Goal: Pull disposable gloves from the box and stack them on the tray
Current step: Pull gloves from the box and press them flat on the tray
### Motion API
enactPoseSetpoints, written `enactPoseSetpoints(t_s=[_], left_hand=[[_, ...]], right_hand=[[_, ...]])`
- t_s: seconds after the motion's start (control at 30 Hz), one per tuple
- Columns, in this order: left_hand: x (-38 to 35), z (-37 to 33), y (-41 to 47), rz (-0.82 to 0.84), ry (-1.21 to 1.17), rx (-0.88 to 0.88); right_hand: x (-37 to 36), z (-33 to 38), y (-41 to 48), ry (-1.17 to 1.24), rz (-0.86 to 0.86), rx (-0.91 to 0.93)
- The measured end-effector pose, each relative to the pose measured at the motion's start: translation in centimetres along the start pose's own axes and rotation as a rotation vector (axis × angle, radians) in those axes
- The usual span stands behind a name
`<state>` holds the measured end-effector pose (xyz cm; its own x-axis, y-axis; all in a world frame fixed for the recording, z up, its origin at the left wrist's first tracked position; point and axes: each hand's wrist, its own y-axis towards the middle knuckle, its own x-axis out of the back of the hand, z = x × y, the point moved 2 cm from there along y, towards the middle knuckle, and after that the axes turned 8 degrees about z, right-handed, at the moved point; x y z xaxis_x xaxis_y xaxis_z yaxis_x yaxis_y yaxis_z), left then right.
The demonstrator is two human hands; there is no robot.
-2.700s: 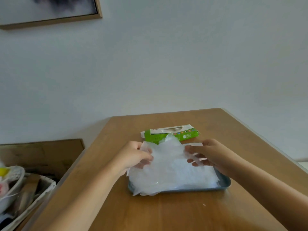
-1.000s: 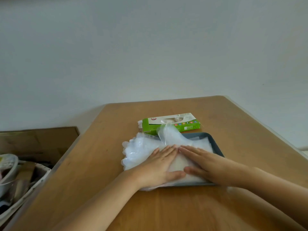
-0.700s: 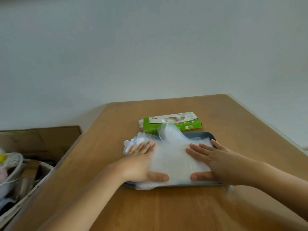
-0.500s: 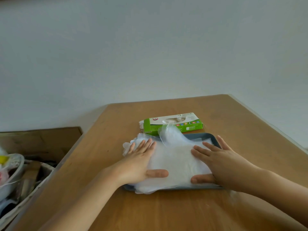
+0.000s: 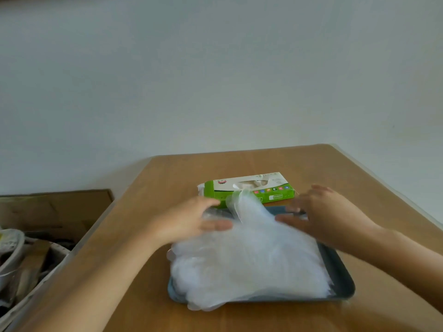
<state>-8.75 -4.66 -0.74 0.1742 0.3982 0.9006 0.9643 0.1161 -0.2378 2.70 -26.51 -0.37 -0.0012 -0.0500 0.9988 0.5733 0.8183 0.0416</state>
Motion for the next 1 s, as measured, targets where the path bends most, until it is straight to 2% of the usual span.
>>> enactPoseSetpoints(t_s=[0.07, 0.17, 0.33, 0.47, 0.53, 0.73, 1.0], left_hand=[[2.0, 0.5, 1.6, -0.134, -0.055, -0.003], [3.6, 2.1, 4.8, -0.218, -0.081, 0.024], [2.7, 4.0, 9.5, -0.127, -0.18, 0.046], [0.8, 4.4, 10.9, -0.009, -0.189, 0.023], [0.3, 4.6, 11.2, 0.006, -0.183, -0.01], [-0.1, 4.9, 11.6, -0.025, -0.218, -0.05], [0.1, 5.3, 11.7, -0.031, -0.249, -0.035]], right_hand=[[1.0, -1.2, 2.8, 0.11, -0.099, -0.009], [0.6, -2.3, 8.0, 0.166, -0.047, 0.051], [-1.4, -1.8, 13.9, 0.268, 0.063, 0.161], [-3.1, -1.1, 15.5, 0.161, 0.145, 0.191], [-3.8, -1.4, 15.7, 0.202, 0.155, 0.177], [-4.8, -2.0, 15.3, 0.428, -0.023, 0.105], [-4.8, -3.2, 15.3, 0.77, -0.164, 0.022]])
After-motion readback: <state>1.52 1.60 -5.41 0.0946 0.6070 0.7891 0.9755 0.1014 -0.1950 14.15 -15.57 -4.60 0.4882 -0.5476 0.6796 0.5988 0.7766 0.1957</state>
